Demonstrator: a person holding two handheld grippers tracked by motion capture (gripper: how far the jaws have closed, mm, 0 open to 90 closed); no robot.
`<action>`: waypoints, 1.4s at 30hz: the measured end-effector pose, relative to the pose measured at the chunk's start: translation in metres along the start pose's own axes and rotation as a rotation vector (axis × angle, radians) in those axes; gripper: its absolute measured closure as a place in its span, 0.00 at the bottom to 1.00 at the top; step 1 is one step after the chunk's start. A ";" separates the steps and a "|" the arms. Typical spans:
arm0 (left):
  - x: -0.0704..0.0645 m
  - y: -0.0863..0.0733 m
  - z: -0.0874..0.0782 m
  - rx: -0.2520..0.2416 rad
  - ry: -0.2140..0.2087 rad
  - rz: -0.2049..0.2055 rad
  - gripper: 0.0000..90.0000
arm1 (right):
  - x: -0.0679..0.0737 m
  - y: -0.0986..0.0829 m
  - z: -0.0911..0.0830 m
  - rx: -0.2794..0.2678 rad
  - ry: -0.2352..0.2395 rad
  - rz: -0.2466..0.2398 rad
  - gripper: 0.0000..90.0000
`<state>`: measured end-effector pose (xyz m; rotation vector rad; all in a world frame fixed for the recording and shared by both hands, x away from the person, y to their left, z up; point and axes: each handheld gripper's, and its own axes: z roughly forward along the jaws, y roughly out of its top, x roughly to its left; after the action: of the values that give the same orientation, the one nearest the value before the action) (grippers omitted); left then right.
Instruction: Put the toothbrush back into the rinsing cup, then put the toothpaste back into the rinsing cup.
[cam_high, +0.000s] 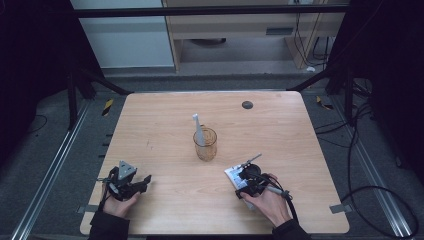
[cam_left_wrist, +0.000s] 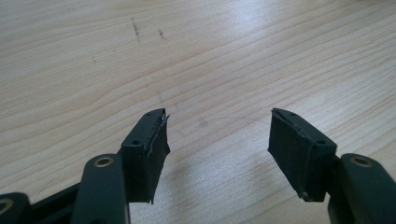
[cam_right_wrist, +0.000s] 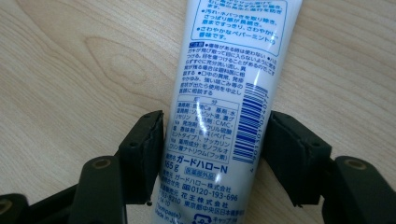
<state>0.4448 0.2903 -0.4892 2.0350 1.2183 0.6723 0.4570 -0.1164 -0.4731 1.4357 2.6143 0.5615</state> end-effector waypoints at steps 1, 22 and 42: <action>0.000 0.000 0.000 0.001 0.001 -0.001 0.41 | 0.000 0.000 0.000 0.001 -0.003 -0.001 0.43; -0.003 0.001 0.002 0.010 -0.008 0.002 0.41 | 0.003 0.000 -0.004 0.008 -0.025 0.009 0.65; -0.002 0.002 0.001 0.001 -0.006 -0.008 0.41 | -0.006 -0.003 -0.038 -0.282 0.077 0.033 0.74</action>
<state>0.4457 0.2879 -0.4886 2.0307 1.2228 0.6618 0.4476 -0.1328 -0.4400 1.3933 2.4456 0.9631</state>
